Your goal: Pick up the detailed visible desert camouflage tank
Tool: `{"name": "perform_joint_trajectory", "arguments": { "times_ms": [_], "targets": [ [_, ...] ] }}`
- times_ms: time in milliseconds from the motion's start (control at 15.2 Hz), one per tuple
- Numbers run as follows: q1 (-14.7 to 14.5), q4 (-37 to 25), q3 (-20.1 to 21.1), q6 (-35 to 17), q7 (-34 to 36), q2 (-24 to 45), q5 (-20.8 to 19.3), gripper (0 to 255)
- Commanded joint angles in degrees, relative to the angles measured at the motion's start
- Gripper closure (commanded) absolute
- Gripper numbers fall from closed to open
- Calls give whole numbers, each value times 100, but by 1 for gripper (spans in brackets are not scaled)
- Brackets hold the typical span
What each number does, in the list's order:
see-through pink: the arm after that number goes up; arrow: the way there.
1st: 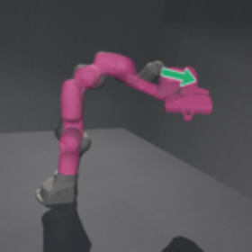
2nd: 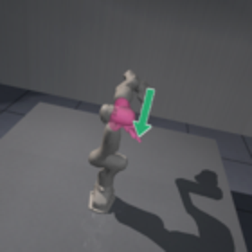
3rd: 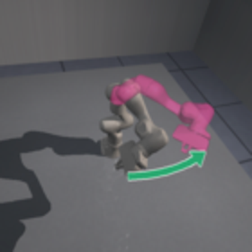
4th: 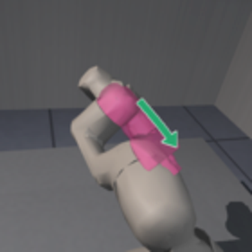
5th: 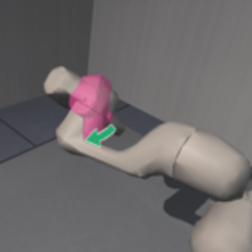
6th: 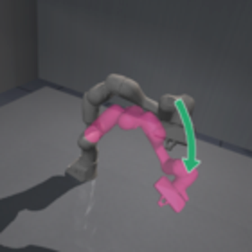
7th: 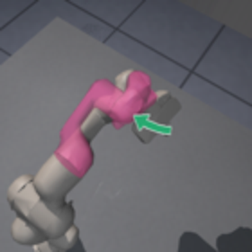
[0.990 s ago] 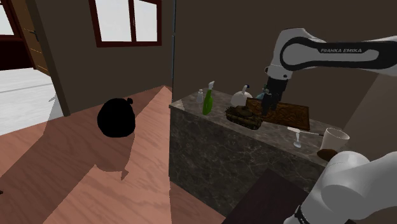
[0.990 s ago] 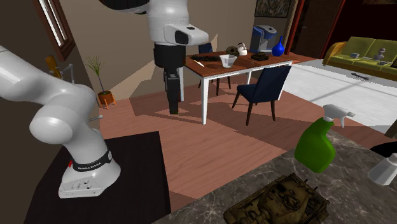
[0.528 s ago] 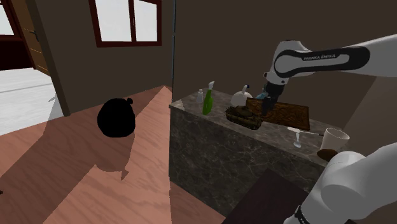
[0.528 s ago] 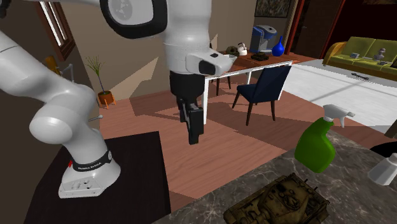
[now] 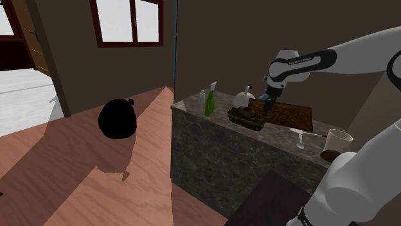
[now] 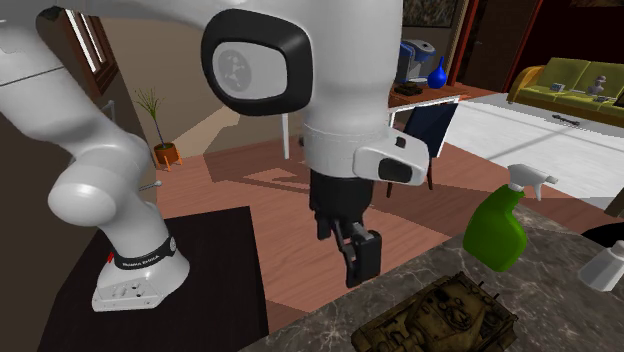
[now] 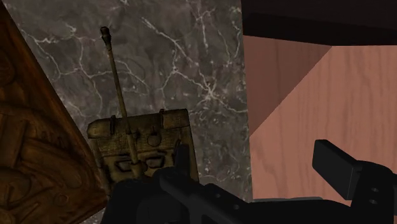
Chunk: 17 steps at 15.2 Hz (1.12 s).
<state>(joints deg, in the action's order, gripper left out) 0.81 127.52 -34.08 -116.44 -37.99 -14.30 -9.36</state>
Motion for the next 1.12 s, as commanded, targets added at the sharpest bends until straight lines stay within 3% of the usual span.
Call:
{"name": "perform_joint_trajectory", "arguments": {
  "times_ms": [0,264,528,1056],
  "targets": [
    [-57,-312,-254,-199,-491,497,285,0],
    [-20,-965,-597,-467,-1520,1540,1088,0],
    [287,-1685,-621,-518,-2418,2518,1917,0],
    [376,-1399,-523,-1019,-2605,2808,2184,0]
  ]
}}
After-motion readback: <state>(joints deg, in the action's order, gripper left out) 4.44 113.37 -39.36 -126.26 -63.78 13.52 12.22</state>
